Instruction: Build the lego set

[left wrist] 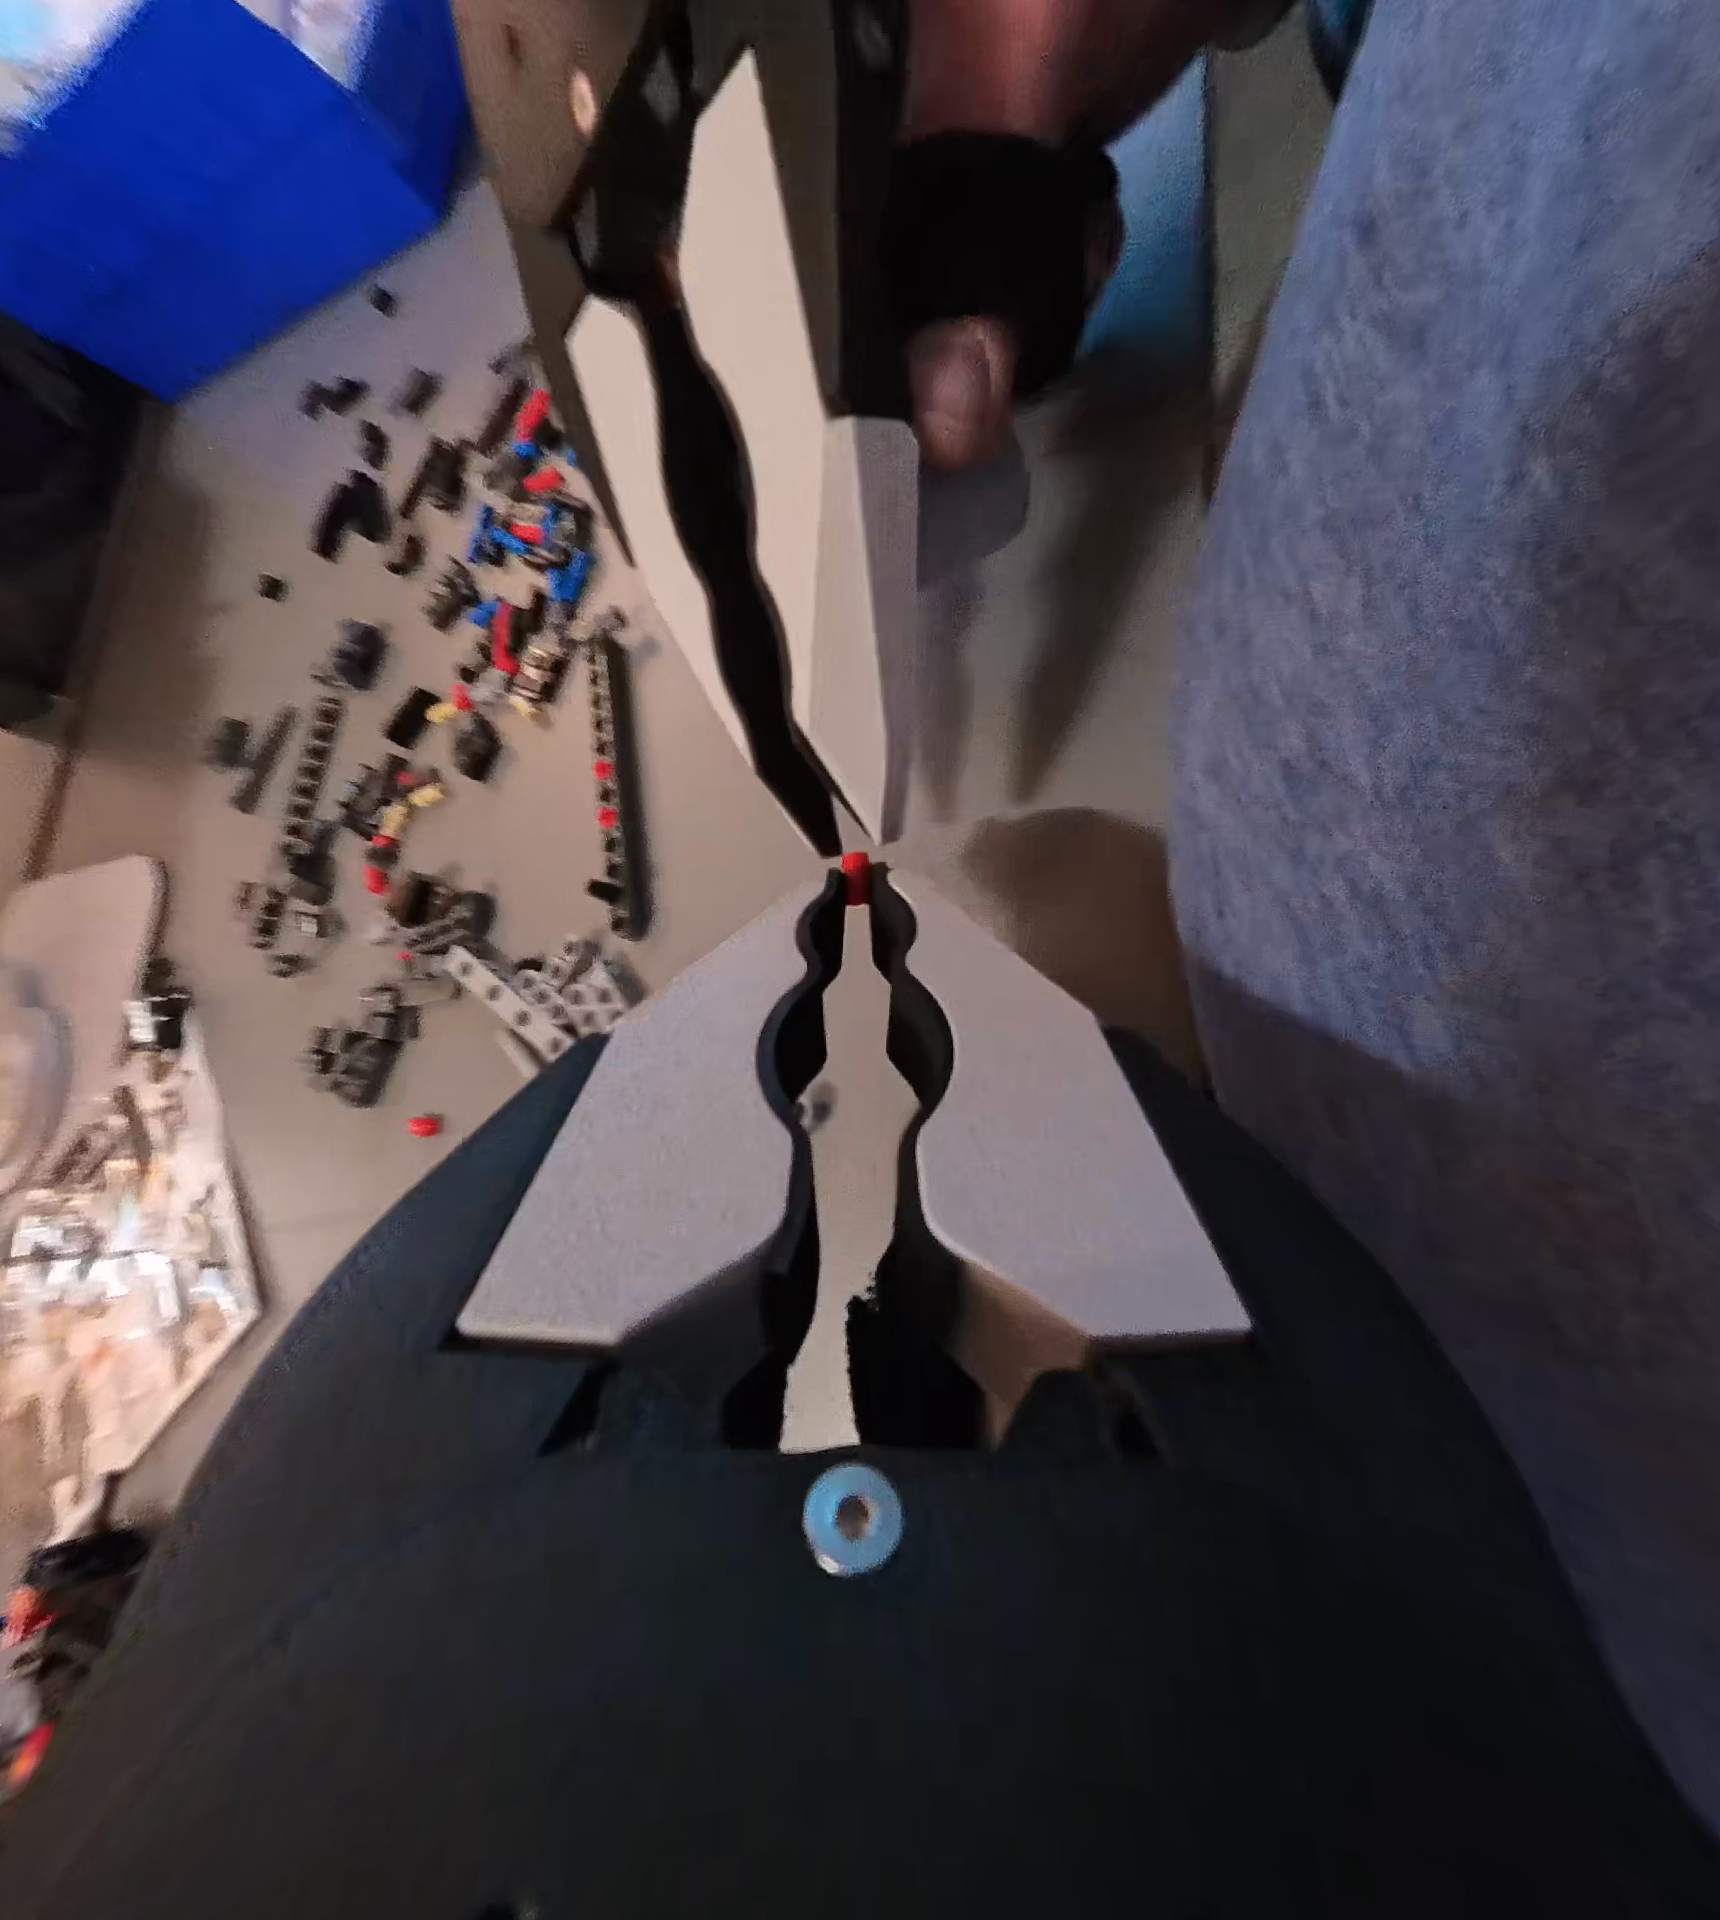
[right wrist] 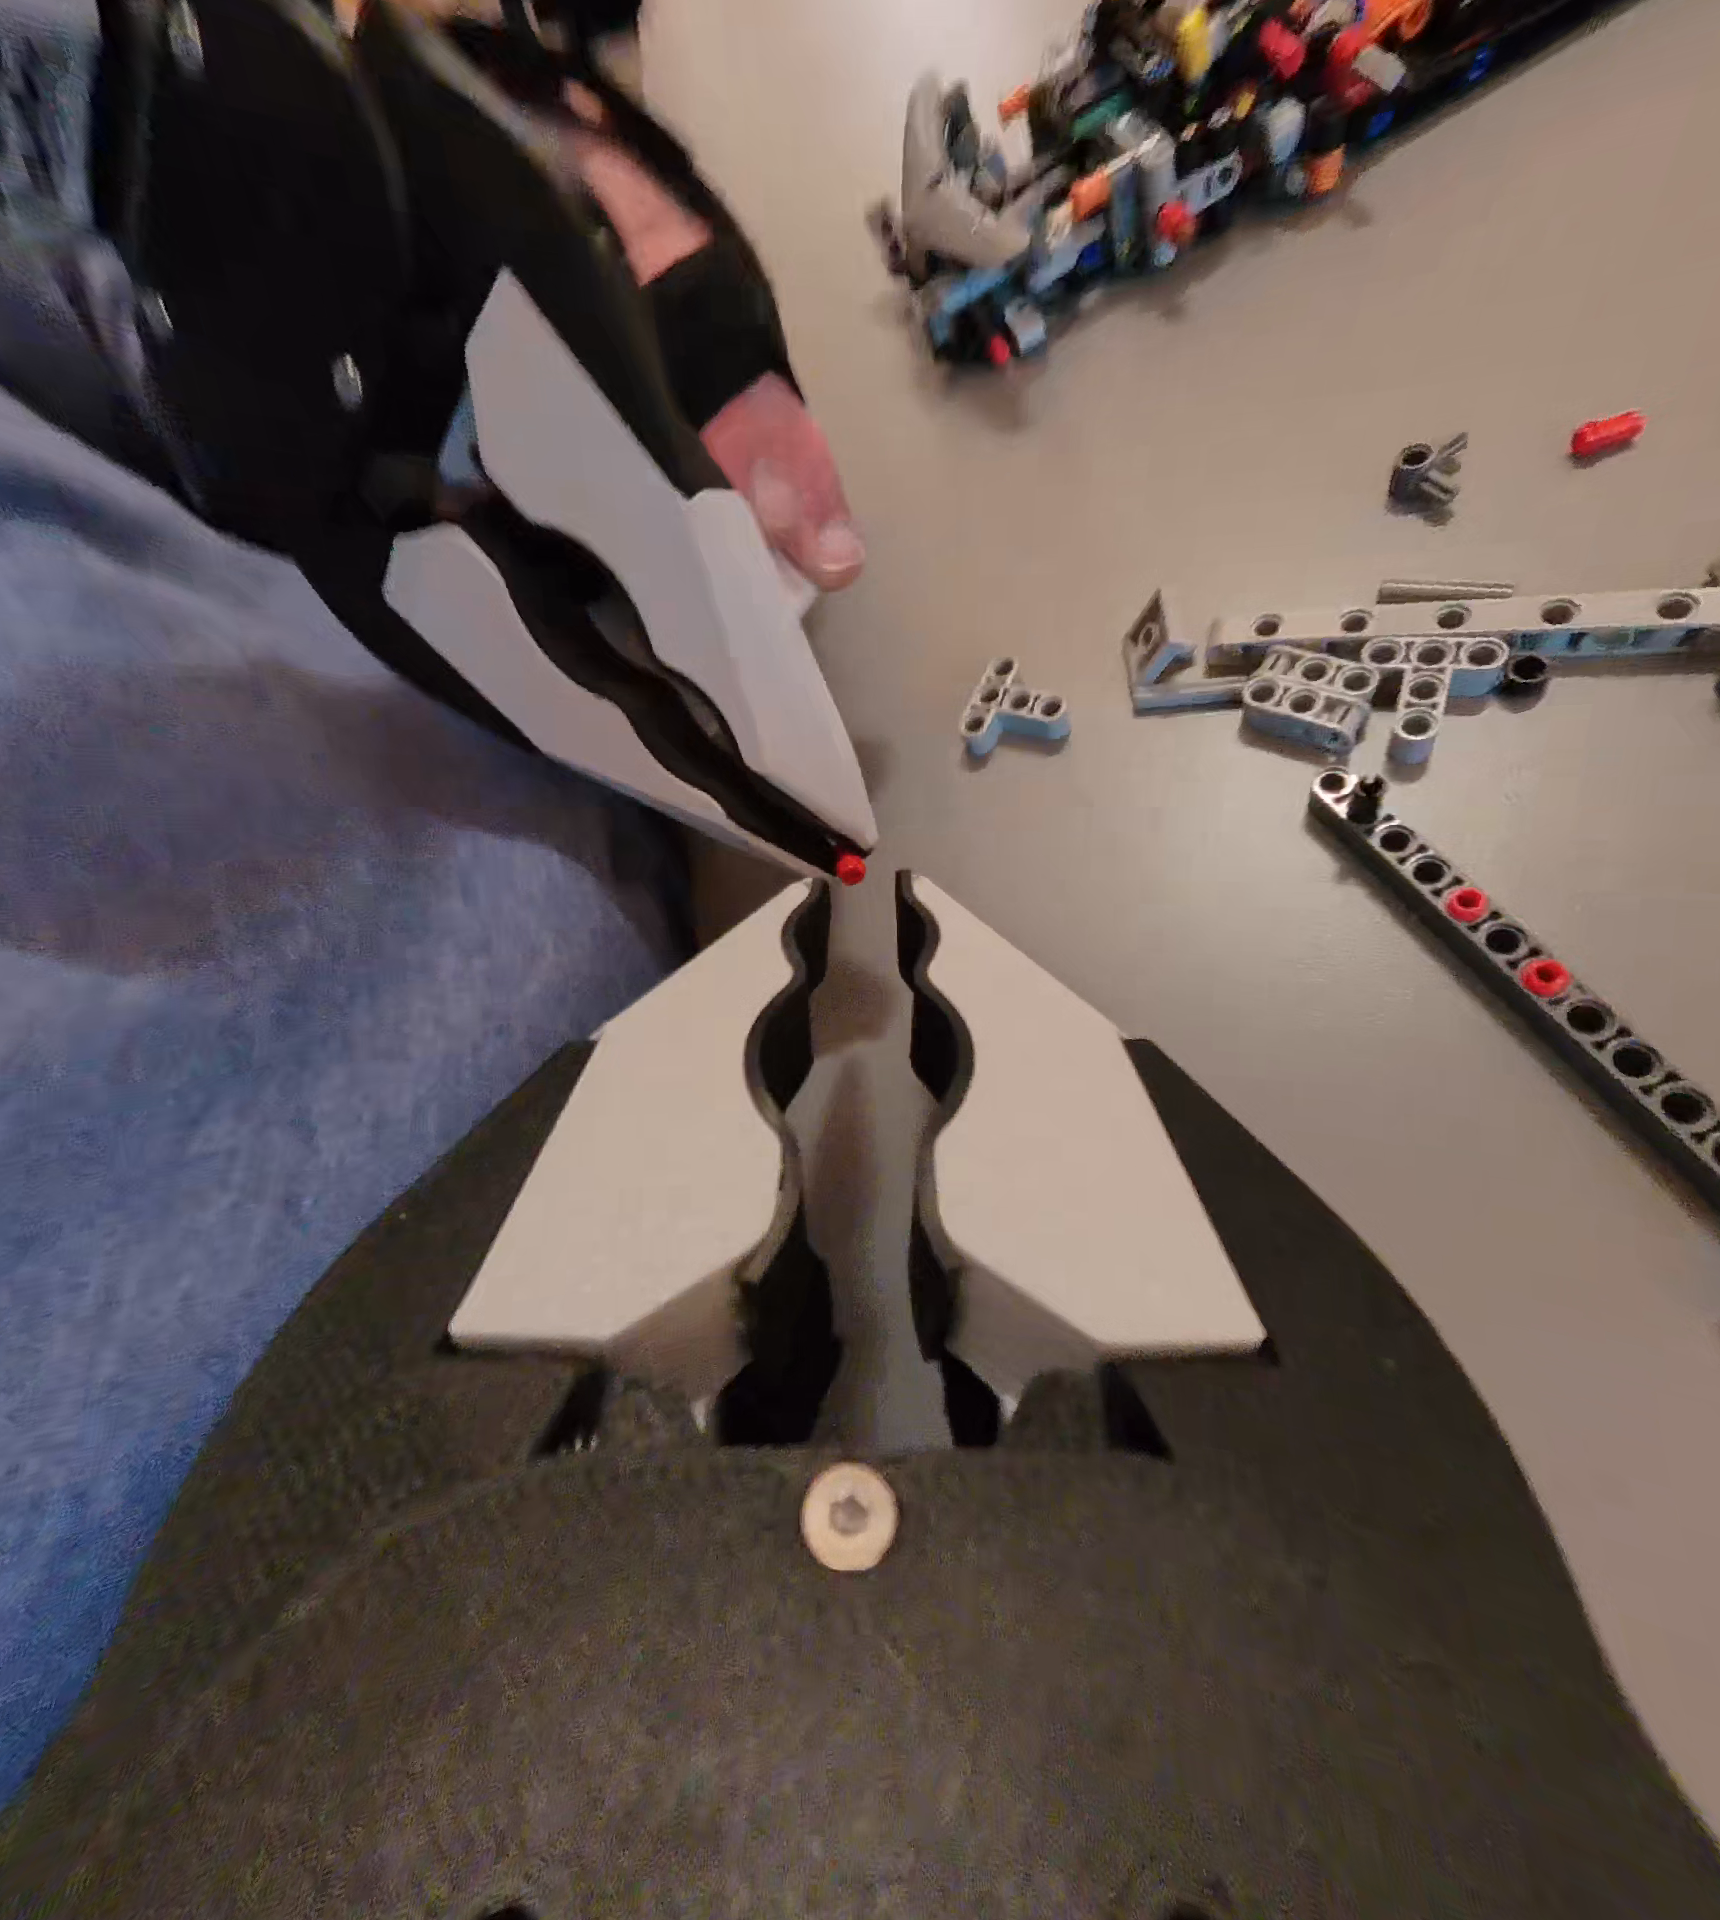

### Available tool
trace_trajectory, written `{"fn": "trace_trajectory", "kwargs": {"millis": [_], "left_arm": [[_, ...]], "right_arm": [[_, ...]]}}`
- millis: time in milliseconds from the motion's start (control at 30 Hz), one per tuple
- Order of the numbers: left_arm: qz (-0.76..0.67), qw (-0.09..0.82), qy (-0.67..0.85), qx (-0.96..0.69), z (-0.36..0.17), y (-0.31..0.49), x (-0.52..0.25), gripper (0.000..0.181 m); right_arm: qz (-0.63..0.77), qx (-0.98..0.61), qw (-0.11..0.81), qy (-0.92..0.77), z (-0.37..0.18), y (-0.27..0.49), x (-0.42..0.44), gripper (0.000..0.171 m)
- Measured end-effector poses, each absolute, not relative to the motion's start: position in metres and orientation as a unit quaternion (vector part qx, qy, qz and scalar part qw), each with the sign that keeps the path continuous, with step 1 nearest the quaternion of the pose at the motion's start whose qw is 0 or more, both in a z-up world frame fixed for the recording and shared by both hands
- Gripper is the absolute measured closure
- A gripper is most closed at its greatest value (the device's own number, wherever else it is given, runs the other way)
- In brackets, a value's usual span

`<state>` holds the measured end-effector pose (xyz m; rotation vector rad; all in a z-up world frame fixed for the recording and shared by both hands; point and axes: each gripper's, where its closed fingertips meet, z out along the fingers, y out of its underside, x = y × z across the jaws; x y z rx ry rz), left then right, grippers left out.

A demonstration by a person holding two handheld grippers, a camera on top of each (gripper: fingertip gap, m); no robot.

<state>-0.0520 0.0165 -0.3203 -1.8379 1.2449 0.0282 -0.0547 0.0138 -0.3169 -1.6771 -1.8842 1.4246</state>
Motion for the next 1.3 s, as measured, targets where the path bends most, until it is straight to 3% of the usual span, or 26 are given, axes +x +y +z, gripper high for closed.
{"fn": "trace_trajectory", "kwargs": {"millis": [500,900,1133,1300], "left_arm": [[0.108,0.517,0.515,-0.675,-0.288,0.035,-0.050,0.179],[0.112,0.535,0.506,-0.667,-0.280,0.049,-0.046,0.180],[0.043,0.492,0.445,-0.747,-0.299,0.077,-0.057,0.158],[-0.012,0.436,0.398,-0.807,-0.323,0.104,-0.067,0.153]], "right_arm": [[0.632,-0.592,0.062,-0.496,-0.282,0.028,-0.057,0.166],[0.614,-0.597,0.107,-0.505,-0.275,0.042,-0.053,0.169],[0.441,-0.600,0.199,-0.637,-0.295,0.091,-0.040,0.169],[0.299,-0.527,0.205,-0.769,-0.314,0.114,-0.041,0.169]]}}
